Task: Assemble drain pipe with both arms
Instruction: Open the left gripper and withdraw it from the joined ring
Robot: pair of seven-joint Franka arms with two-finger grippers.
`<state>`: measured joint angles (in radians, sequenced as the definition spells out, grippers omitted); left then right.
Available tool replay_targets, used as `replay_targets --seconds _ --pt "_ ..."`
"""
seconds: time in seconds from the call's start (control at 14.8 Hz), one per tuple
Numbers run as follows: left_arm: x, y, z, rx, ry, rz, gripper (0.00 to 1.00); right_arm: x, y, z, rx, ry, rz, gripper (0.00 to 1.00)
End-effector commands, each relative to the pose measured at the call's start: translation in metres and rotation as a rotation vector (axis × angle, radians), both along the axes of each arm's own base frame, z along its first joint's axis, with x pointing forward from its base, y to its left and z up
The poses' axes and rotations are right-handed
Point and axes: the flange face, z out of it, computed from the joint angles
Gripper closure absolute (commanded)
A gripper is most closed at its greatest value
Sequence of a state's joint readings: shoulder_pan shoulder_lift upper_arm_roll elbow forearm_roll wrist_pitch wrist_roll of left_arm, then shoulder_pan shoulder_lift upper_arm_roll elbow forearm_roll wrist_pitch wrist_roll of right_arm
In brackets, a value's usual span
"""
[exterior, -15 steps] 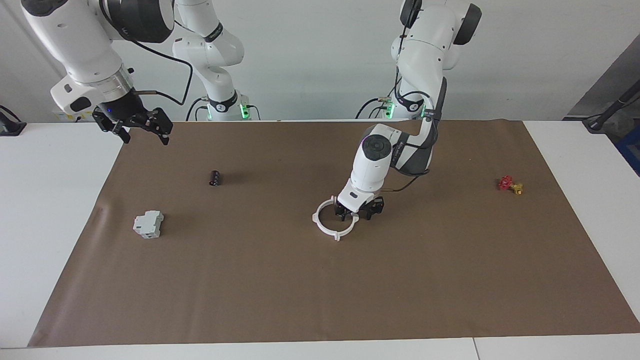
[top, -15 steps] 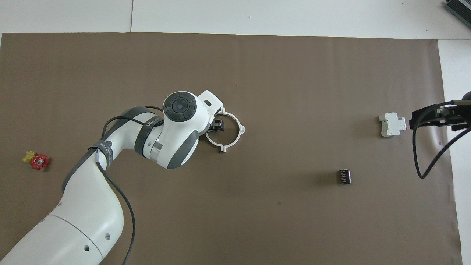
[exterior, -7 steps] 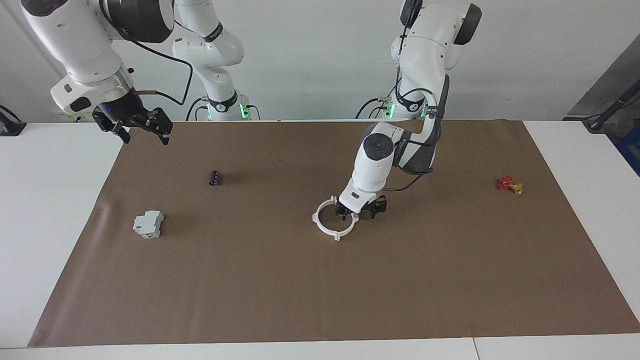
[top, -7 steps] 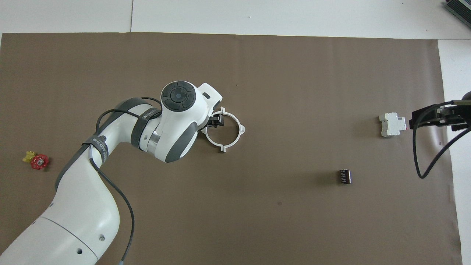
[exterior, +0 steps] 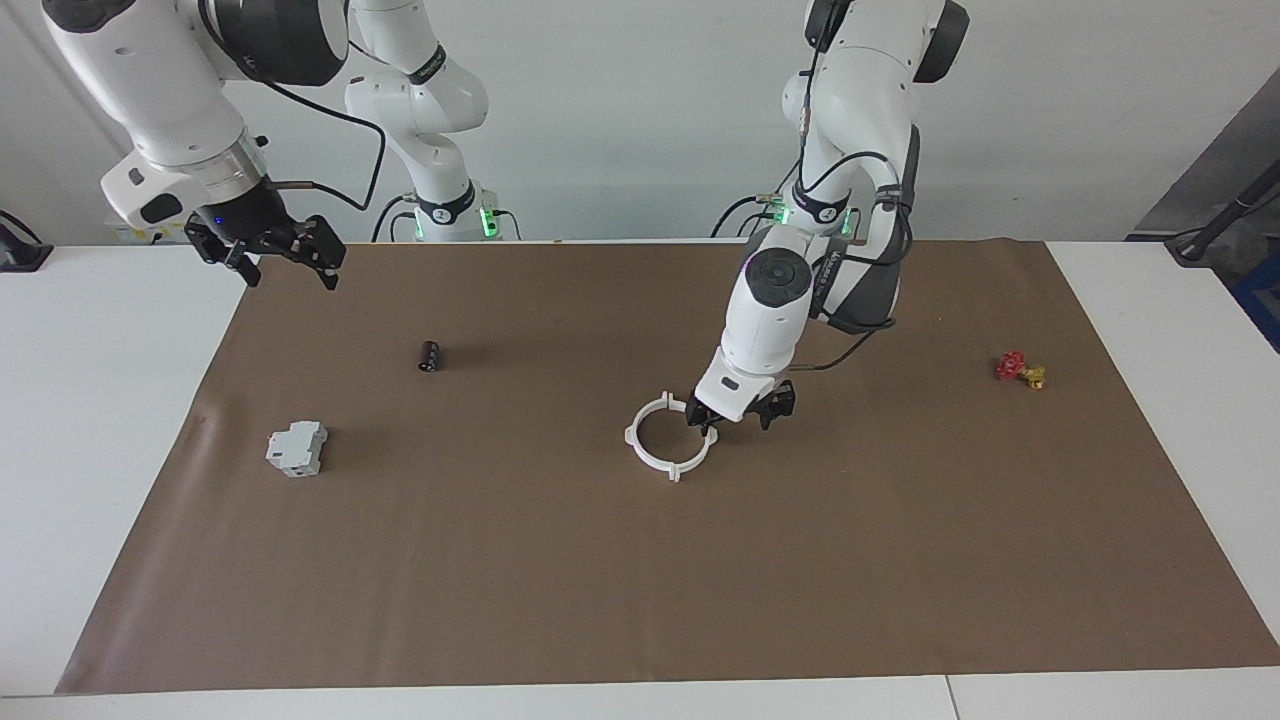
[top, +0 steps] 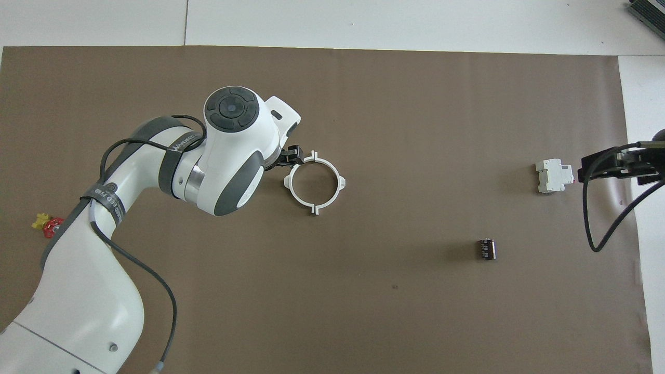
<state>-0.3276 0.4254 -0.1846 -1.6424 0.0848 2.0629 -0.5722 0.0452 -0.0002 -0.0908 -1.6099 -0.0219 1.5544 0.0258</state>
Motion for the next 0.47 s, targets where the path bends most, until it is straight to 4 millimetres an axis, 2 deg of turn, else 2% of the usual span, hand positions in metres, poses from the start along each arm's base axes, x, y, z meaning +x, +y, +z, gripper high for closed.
replay_targets --seconds 0.0,0.07,0.2,0.41 --pt "-0.002 0.023 0.03 0.032 -0.002 0.004 0.0 -0.005 -0.002 0.0 0.0 -0.016 0.018 0.0" --pt "-0.002 0.029 0.036 0.039 0.004 -0.002 0.0 -0.005 -0.002 0.0 0.0 -0.016 0.018 0.0" --pt "0.007 0.058 0.047 0.037 0.004 -0.003 0.0 -0.005 -0.002 0.0 0.0 -0.016 0.018 0.0" --pt "0.01 0.097 0.069 0.052 0.026 -0.009 0.0 -0.005 -0.002 0.0 0.0 -0.016 0.018 0.0"
